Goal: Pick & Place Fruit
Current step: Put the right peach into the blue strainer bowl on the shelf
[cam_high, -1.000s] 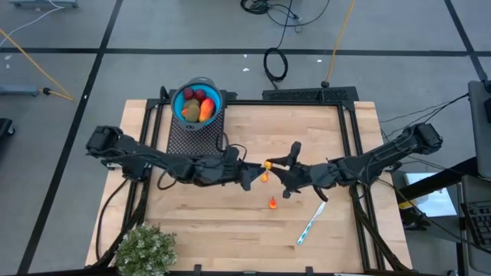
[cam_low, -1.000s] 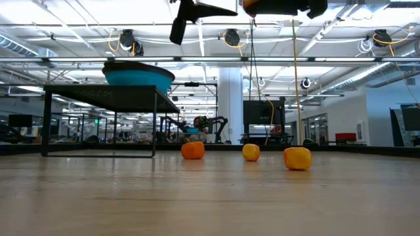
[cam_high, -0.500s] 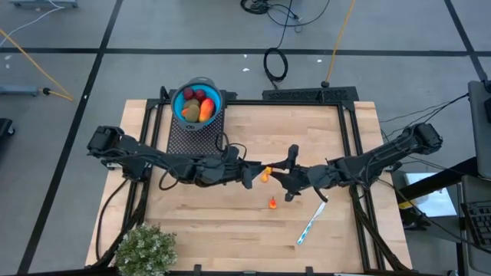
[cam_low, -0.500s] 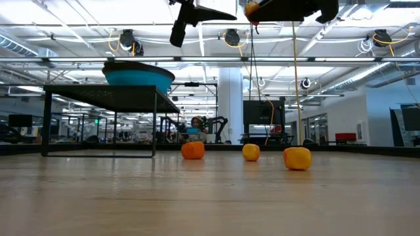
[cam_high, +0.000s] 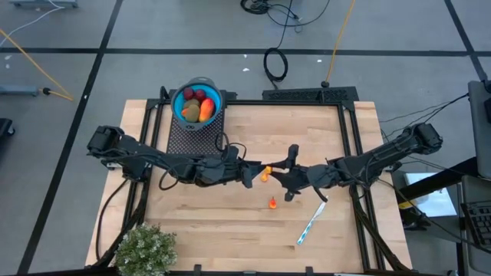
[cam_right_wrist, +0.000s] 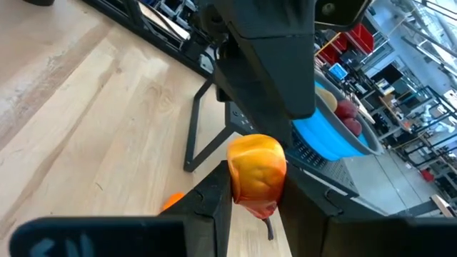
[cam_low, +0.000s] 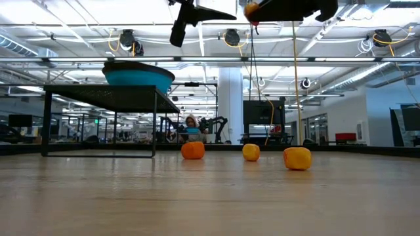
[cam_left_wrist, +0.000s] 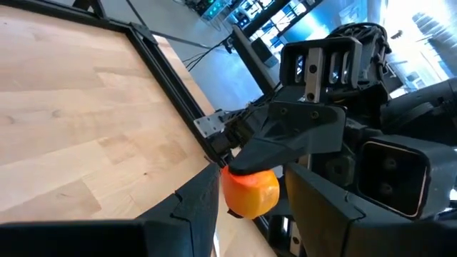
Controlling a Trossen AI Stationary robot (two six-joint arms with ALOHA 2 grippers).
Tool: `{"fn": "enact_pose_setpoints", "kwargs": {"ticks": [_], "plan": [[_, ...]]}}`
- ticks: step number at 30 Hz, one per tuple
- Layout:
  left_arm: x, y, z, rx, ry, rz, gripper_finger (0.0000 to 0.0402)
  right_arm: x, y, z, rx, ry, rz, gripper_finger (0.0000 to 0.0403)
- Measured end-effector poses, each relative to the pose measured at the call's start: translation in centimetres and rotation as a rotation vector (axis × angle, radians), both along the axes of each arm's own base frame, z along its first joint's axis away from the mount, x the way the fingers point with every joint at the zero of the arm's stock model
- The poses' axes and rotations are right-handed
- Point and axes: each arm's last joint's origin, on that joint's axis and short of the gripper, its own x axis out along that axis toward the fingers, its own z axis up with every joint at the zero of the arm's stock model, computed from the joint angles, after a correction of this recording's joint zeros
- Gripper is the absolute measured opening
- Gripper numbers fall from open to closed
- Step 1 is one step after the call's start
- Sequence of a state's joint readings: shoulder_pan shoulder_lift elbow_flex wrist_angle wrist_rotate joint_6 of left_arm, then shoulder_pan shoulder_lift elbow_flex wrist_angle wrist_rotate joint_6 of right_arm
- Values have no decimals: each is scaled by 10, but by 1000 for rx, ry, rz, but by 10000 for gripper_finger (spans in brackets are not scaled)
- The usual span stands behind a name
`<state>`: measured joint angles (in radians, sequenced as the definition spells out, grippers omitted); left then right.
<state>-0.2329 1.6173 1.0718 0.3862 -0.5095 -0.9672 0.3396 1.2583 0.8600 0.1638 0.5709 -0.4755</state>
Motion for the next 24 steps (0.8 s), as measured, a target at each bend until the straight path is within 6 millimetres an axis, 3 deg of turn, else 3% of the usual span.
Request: {"fn": "enact_pose_setpoints", "kwargs": {"ticks": [19,24], "plan": [[-1,-1,0,-8,-4,38,163,3,-8,0,60,-6,-1,89],[7,-7,-14,-25,-1,33,163,3,-9,0,62,-6,-4,89]]}}
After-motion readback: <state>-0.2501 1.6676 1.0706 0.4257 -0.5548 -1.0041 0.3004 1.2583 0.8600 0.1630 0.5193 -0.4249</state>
